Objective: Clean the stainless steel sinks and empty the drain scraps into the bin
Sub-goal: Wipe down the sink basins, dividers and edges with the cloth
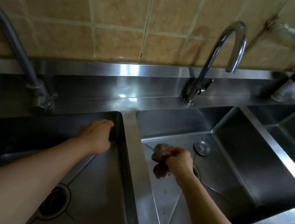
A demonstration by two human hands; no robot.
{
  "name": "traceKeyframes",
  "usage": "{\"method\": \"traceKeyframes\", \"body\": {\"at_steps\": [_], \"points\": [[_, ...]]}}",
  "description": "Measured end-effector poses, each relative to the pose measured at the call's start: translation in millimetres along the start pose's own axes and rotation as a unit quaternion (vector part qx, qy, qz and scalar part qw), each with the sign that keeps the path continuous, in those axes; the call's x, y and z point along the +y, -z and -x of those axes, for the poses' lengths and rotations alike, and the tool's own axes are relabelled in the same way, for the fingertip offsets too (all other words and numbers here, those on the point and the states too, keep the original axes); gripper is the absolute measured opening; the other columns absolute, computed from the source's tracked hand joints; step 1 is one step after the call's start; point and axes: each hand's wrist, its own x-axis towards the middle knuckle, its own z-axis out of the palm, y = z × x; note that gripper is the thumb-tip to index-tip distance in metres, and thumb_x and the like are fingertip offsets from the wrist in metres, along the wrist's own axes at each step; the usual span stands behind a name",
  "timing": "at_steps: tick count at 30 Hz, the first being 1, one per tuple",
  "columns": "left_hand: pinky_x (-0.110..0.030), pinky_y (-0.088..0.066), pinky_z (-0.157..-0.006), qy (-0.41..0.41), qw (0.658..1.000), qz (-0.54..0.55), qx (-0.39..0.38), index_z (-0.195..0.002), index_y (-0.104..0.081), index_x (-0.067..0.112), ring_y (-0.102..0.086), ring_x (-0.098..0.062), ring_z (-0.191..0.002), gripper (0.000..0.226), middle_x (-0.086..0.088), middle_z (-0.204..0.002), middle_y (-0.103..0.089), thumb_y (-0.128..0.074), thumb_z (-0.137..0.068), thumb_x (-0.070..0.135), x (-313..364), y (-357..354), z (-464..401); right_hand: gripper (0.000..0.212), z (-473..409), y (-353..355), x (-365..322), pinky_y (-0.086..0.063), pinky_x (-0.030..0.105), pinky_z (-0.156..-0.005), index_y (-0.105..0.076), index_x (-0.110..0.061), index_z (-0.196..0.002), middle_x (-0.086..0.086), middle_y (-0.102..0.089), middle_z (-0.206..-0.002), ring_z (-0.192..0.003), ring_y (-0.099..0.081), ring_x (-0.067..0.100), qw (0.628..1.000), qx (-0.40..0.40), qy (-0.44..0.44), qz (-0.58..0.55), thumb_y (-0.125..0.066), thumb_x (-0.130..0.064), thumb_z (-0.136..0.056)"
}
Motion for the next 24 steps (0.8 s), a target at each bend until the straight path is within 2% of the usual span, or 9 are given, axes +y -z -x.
{"method": "traceKeyframes", "body": {"at_steps": [5,8,10,13,16,18,20,21,24], "points": [[-0.044,-0.036,-0.107,-0.004,1.000,-0.005,-0.012,-0.141,-0.037,0.016,-0.036,-0.028,-0.135,0.061,-0.005,-0.148,-0.037,-0.056,-0.084,0.016,25,-5,-8,0.018,-18,22,14,-0.056,0.034,-0.057,-0.062,0.000,-0.096,0.015,-0.065,-0.084,-0.069,-0.064,0.025,0.987,0.013,-0.035,-0.153,-0.053,0.008,-0.083],[-0.043,-0.041,-0.099,-0.005,1.000,0.013,-0.005,-0.124,-0.048,0.016,-0.044,-0.030,-0.124,0.043,-0.006,-0.135,-0.047,-0.052,-0.081,0.011,40,-11,-23,0.019,-32,22,20,-0.055,0.028,-0.048,-0.060,-0.001,-0.092,0.015,-0.065,-0.082,-0.062,-0.065,0.023,0.969,-0.031,-0.057,-0.237,-0.050,0.014,-0.085],[-0.040,-0.042,-0.096,0.004,1.000,0.015,0.001,-0.119,-0.049,0.013,-0.046,-0.031,-0.121,0.035,-0.008,-0.132,-0.048,-0.050,-0.084,0.008,49,-15,-34,0.019,-44,15,26,-0.055,0.027,-0.049,-0.058,-0.002,-0.090,0.015,-0.064,-0.082,-0.064,-0.064,0.023,0.957,-0.055,-0.077,-0.274,-0.049,0.015,-0.086],[-0.039,-0.037,-0.102,0.030,0.999,0.017,0.035,-0.131,-0.045,0.011,-0.041,-0.031,-0.128,0.041,-0.011,-0.140,-0.044,-0.048,-0.090,0.008,63,-22,-53,0.019,-67,3,29,-0.052,0.030,-0.059,-0.055,-0.003,-0.092,0.017,-0.061,-0.088,-0.073,-0.062,0.026,0.942,-0.092,-0.091,-0.311,-0.048,0.013,-0.086],[-0.044,-0.030,-0.110,0.060,0.995,0.016,0.074,-0.141,-0.034,0.018,-0.030,-0.027,-0.137,0.049,-0.006,-0.149,-0.033,-0.045,-0.094,0.013,69,-33,-72,0.021,-93,-8,22,-0.047,0.032,-0.056,-0.056,-0.003,-0.090,0.019,-0.061,-0.081,-0.066,-0.058,0.030,0.925,-0.123,-0.088,-0.350,-0.044,0.013,-0.083],[-0.046,-0.023,-0.114,0.081,0.993,0.015,0.089,-0.148,-0.024,0.021,-0.020,-0.025,-0.143,0.057,-0.002,-0.156,-0.020,-0.045,-0.095,0.014,72,-39,-84,0.024,-109,-17,10,-0.049,0.039,-0.062,-0.058,0.004,-0.098,0.025,-0.065,-0.084,-0.069,-0.061,0.039,0.910,-0.136,-0.079,-0.385,-0.052,0.002,-0.075],[-0.047,-0.017,-0.117,0.098,0.989,0.018,0.106,-0.149,-0.021,0.024,-0.014,-0.023,-0.145,0.058,0.001,-0.159,-0.012,-0.043,-0.096,0.016,76,-43,-94,0.055,-121,-30,0,-0.050,0.051,-0.084,-0.058,0.008,-0.113,0.030,-0.065,-0.107,-0.097,-0.062,0.046,0.884,-0.141,-0.080,-0.439,-0.059,-0.013,-0.063],[-0.047,-0.015,-0.117,0.101,0.988,0.017,0.116,-0.149,-0.021,0.024,-0.012,-0.022,-0.146,0.057,0.001,-0.160,-0.010,-0.042,-0.097,0.017,76,-44,-98,0.058,-125,-37,-4,-0.047,0.051,-0.093,-0.057,0.007,-0.117,0.028,-0.063,-0.114,-0.106,-0.060,0.043,0.871,-0.145,-0.073,-0.464,-0.060,-0.017,-0.065],[-0.046,-0.017,-0.116,0.110,0.983,0.006,0.144,-0.150,-0.022,0.023,-0.016,-0.023,-0.143,0.057,0.002,-0.159,-0.014,-0.043,-0.097,0.020,77,-51,-116,0.043,-135,-60,-19,-0.047,0.044,-0.094,-0.059,0.001,-0.116,0.021,-0.065,-0.111,-0.102,-0.062,0.033,0.842,-0.184,-0.073,-0.501,-0.059,-0.021,-0.078]]}}
